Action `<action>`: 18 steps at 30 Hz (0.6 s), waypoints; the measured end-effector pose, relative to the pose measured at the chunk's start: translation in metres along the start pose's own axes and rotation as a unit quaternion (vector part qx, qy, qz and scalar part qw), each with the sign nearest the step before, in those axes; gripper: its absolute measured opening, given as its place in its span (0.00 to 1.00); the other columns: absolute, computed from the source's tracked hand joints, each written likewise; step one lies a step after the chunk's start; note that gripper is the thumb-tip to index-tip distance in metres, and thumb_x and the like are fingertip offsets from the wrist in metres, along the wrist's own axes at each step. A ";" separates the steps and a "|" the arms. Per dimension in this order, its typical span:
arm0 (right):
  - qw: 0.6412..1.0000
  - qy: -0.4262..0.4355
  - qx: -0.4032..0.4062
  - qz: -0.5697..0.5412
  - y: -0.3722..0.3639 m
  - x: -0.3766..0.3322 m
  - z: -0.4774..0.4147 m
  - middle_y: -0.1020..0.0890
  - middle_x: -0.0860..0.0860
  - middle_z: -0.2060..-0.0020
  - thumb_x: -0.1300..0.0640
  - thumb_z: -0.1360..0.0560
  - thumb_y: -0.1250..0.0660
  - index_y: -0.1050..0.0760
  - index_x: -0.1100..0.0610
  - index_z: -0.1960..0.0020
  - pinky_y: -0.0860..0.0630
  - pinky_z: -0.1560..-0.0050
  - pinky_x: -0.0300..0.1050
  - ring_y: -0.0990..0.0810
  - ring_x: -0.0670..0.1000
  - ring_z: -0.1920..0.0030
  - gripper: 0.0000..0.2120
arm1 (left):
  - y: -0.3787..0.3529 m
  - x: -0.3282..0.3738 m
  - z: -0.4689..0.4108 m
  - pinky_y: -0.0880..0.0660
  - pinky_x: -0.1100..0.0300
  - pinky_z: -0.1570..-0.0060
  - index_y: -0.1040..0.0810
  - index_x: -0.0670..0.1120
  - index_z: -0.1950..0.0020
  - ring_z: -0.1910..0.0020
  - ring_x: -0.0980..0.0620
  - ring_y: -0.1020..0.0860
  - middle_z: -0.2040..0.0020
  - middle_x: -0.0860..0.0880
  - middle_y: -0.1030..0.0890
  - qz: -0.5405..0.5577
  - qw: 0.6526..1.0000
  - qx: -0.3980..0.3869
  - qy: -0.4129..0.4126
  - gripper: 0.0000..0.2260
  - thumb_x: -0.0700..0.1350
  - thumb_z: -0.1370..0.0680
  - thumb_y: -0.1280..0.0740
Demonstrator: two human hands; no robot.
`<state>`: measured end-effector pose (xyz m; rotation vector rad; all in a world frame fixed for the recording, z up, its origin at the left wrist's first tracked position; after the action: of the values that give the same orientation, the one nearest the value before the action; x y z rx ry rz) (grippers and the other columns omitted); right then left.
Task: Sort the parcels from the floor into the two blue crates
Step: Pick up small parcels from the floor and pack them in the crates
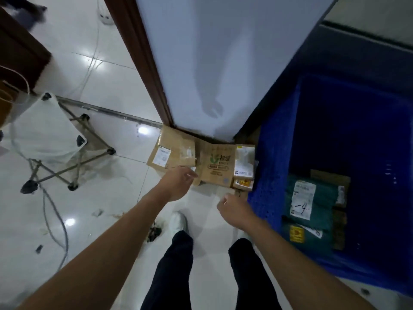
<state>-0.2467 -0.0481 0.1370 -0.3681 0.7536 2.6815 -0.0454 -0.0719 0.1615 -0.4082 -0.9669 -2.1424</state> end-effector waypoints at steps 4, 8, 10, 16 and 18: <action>0.989 -0.091 -0.004 -0.118 -0.040 0.022 -0.059 0.23 0.52 0.35 0.46 0.21 0.40 0.28 0.53 0.31 0.26 0.39 0.50 0.24 0.55 0.39 0.21 | -0.030 -0.029 -0.059 0.25 0.58 0.42 0.19 0.46 0.38 0.44 0.47 0.21 0.39 0.45 0.19 0.012 0.999 -0.038 -0.010 0.12 0.43 0.17 0.38; 0.960 -0.162 0.036 -0.227 -0.058 0.051 -0.114 0.25 0.52 0.34 0.46 0.21 0.39 0.34 0.53 0.26 0.27 0.42 0.47 0.24 0.55 0.38 0.25 | -0.075 -0.047 -0.113 0.25 0.56 0.40 0.22 0.47 0.34 0.41 0.46 0.21 0.37 0.45 0.20 -0.011 0.996 -0.076 -0.036 0.13 0.44 0.16 0.40; 0.932 -0.183 0.081 -0.303 -0.064 0.073 -0.151 0.22 0.51 0.40 0.41 0.28 0.36 0.30 0.51 0.32 0.26 0.47 0.47 0.22 0.55 0.45 0.27 | -0.096 -0.051 -0.141 0.27 0.56 0.40 0.24 0.48 0.32 0.39 0.46 0.22 0.34 0.46 0.21 -0.015 0.995 -0.089 -0.045 0.14 0.45 0.16 0.41; 0.786 -0.241 0.200 -0.533 -0.080 0.142 -0.209 0.19 0.52 0.41 0.38 0.34 0.27 0.27 0.52 0.33 0.20 0.42 0.54 0.19 0.55 0.44 0.34 | -0.157 -0.040 -0.196 0.29 0.49 0.32 0.29 0.49 0.27 0.34 0.46 0.25 0.31 0.47 0.24 0.066 0.992 -0.109 -0.021 0.21 0.56 0.18 0.39; 0.752 -0.284 0.220 -0.553 -0.071 0.136 -0.194 0.24 0.58 0.34 0.39 0.33 0.26 0.38 0.58 0.23 0.24 0.36 0.57 0.22 0.59 0.38 0.46 | -0.172 -0.031 -0.206 0.30 0.49 0.33 0.31 0.47 0.26 0.33 0.47 0.26 0.31 0.48 0.24 0.097 0.990 -0.106 -0.004 0.26 0.60 0.19 0.38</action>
<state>-0.3135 -0.0633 -0.1005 0.1318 0.6283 1.3003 -0.1485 -0.1344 -0.0802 -0.5904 -0.6740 -2.0722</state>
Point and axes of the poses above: each hand's wrist, its own z-axis away from the middle knuckle, its own y-axis out of the back of the hand, x = y × z, the point moved 6 cm from there along -z, towards the middle knuckle
